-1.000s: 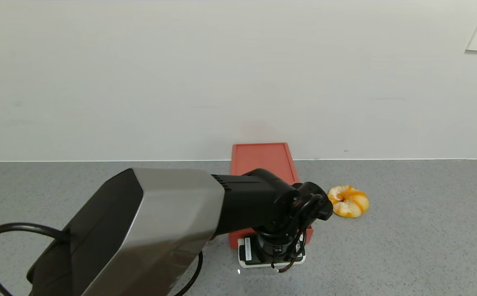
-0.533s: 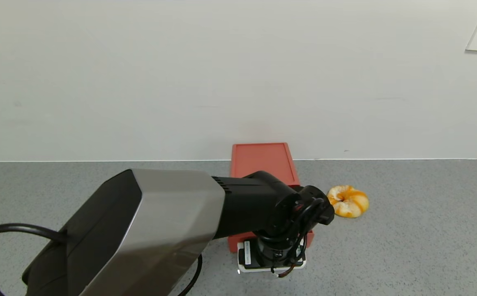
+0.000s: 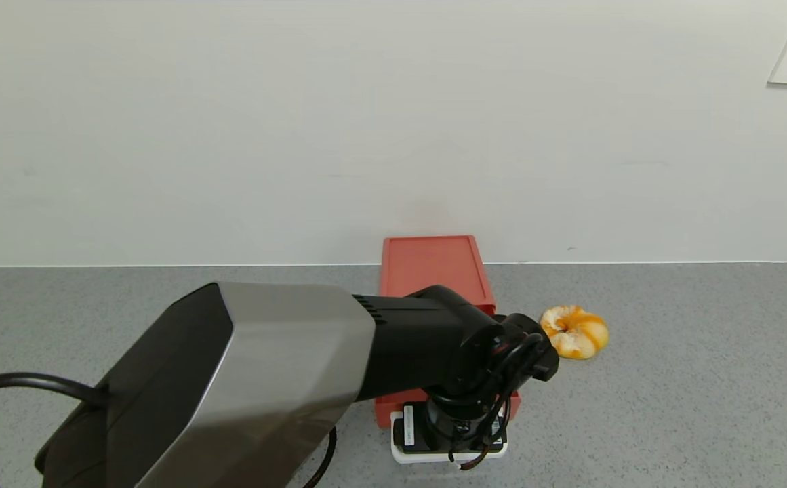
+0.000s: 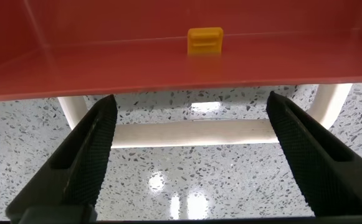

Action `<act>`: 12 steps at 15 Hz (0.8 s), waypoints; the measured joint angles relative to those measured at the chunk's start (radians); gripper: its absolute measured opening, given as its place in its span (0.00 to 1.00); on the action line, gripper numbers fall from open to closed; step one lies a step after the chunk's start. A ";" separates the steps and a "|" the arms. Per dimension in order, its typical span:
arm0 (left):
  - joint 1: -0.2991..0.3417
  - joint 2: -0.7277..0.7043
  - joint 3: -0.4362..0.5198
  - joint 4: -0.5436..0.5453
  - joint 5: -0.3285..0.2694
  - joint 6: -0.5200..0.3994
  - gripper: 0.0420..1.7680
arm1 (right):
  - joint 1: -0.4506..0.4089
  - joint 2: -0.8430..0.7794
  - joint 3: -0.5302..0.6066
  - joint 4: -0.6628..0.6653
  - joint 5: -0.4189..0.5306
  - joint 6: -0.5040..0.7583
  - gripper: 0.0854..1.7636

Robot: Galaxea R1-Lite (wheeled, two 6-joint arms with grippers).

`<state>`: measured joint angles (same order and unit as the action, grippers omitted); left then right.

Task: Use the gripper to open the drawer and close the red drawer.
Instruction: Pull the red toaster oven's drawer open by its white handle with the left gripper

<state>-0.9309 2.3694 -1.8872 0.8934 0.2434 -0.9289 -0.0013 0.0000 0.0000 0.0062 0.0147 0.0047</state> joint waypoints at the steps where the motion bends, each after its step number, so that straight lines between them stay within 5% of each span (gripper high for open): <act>1: 0.000 0.000 0.001 0.001 0.000 0.000 0.97 | 0.000 0.000 0.000 0.000 0.000 0.000 0.97; 12: -0.007 -0.020 0.005 0.012 -0.011 -0.017 0.97 | 0.000 0.000 0.000 0.000 0.000 0.000 0.97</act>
<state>-0.9374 2.3489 -1.8819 0.9053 0.2321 -0.9457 -0.0017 0.0000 0.0000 0.0062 0.0149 0.0047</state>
